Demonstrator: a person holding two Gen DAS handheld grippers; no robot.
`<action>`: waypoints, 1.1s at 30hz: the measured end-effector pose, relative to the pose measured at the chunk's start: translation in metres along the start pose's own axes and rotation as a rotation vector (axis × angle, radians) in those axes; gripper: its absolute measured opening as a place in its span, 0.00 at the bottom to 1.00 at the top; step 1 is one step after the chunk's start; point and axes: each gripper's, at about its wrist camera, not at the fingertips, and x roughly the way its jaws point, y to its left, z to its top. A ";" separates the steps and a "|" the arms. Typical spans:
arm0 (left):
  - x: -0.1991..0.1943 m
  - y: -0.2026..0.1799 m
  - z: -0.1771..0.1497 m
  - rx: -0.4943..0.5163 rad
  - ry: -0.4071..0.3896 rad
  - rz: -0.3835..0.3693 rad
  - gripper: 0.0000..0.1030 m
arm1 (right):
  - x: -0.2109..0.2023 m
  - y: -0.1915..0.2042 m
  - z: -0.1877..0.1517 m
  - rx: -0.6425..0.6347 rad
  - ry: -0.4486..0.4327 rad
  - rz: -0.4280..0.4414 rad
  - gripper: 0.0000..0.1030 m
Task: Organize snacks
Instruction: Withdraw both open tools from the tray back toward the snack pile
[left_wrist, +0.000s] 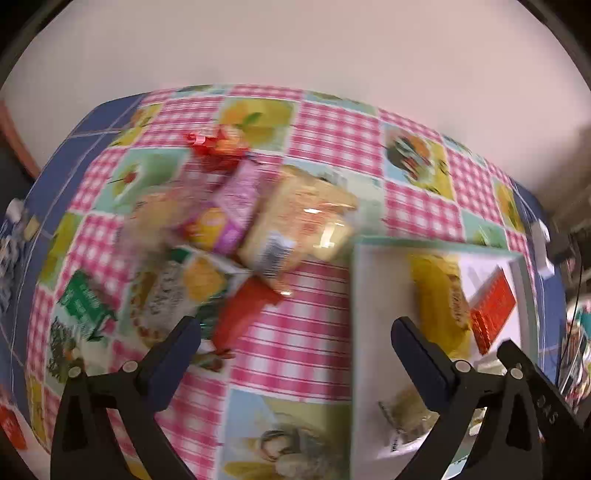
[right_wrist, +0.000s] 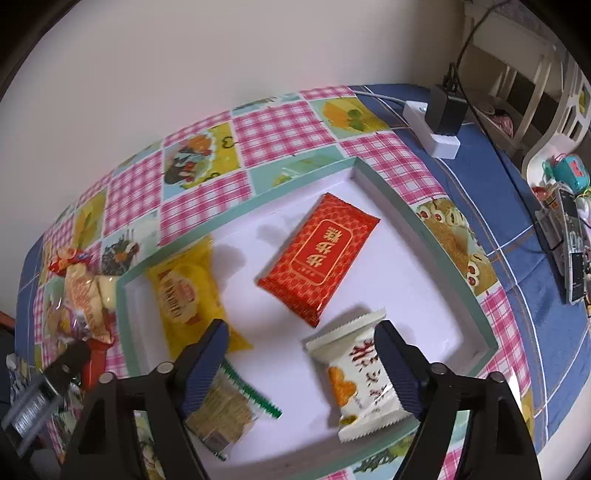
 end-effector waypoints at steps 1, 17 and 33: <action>-0.002 0.006 -0.001 -0.012 -0.010 0.006 1.00 | -0.003 0.003 -0.003 -0.009 -0.005 0.000 0.86; -0.022 0.091 -0.007 -0.139 -0.040 0.095 1.00 | -0.011 0.033 -0.037 -0.090 0.005 0.011 1.00; -0.022 0.205 -0.007 -0.403 -0.049 0.109 1.00 | -0.029 0.085 -0.037 -0.139 -0.035 0.155 1.00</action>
